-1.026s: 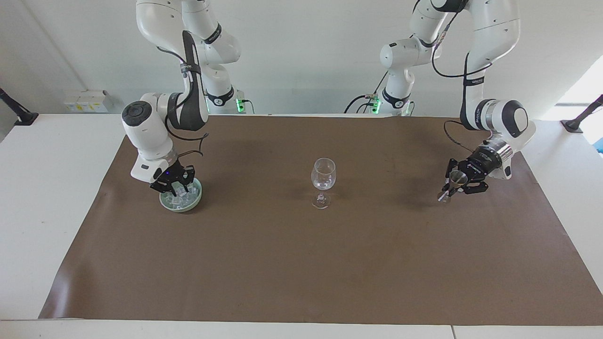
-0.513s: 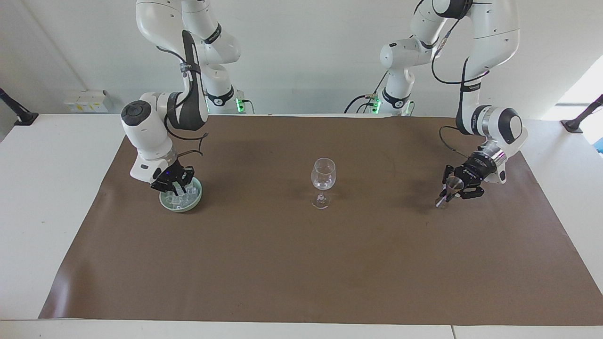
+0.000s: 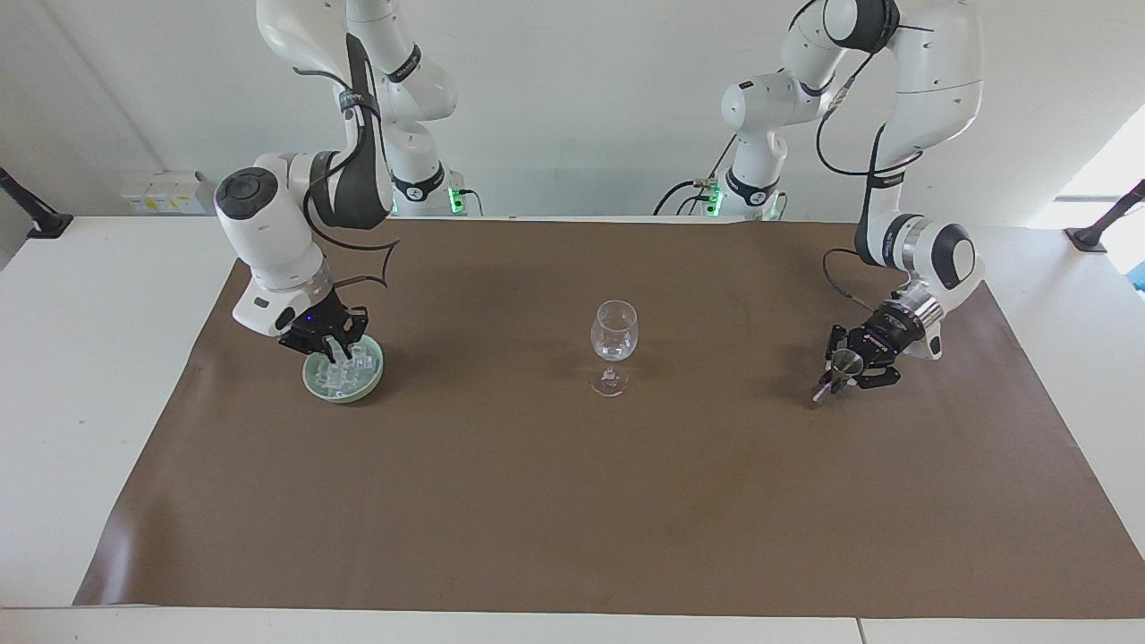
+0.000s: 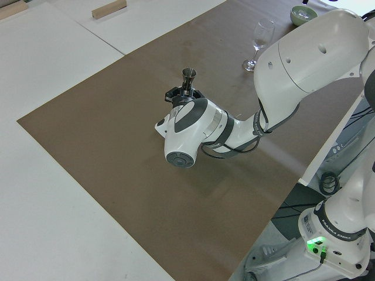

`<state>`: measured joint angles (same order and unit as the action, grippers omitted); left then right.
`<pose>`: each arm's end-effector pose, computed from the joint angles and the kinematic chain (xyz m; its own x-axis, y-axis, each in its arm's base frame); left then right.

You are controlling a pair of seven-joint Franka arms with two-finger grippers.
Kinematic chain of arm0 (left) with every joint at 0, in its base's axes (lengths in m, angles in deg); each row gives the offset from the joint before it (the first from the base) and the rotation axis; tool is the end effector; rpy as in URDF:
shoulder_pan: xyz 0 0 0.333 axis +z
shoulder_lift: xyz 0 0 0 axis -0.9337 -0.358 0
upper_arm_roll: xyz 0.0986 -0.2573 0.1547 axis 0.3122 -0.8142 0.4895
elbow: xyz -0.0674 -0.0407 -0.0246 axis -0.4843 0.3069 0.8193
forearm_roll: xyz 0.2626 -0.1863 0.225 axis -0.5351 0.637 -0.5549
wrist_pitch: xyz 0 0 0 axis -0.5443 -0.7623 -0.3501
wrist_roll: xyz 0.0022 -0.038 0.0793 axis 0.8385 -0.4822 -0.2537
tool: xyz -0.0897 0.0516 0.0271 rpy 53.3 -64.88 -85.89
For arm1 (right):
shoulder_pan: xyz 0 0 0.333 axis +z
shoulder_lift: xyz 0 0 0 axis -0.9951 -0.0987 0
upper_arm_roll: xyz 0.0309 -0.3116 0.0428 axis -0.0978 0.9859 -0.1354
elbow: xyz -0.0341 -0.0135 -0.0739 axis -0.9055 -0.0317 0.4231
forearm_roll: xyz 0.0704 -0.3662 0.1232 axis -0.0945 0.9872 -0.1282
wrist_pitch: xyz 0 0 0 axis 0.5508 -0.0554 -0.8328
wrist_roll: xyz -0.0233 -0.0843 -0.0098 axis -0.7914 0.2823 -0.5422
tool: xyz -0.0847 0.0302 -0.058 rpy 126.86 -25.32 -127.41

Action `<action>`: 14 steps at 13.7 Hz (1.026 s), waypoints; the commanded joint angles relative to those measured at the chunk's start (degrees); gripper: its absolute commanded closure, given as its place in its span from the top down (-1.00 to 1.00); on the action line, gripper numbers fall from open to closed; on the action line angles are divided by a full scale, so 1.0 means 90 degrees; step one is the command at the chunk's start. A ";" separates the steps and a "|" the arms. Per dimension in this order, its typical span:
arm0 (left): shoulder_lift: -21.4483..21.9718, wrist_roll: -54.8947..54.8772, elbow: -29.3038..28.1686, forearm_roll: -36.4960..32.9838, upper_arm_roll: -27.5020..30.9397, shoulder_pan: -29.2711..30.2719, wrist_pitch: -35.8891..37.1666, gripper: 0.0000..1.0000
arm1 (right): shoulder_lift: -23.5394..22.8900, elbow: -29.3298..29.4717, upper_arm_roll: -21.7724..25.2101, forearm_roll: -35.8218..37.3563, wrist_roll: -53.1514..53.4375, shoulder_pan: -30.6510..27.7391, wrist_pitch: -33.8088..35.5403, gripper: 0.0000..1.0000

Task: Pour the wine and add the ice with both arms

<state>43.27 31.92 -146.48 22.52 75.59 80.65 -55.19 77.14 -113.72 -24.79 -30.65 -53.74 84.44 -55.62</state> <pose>0.5210 0.0831 0.2391 -0.0768 0.1969 -0.9774 0.8441 0.5346 0.0414 0.5759 -0.0048 0.4199 0.9624 0.2712 0.0173 0.2708 -0.9623 0.0246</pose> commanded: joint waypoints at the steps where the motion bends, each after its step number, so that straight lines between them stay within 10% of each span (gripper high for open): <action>1: 0.0002 -0.0167 -0.0025 0.0150 0.0031 -0.0091 -0.0116 -1.00 | 0.0105 0.0420 -0.0288 -0.0017 0.0821 -0.0002 0.0488 -1.00; 14: -0.0086 -0.0333 0.0014 0.0140 0.0031 -0.0198 -0.0410 -0.61 | 0.0037 0.1291 -0.2641 -0.0828 0.5041 0.0008 0.0373 -1.00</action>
<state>42.57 29.73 -146.47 22.53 75.46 79.85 -57.85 78.23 -102.93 -46.75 -36.61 -10.48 84.97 -50.96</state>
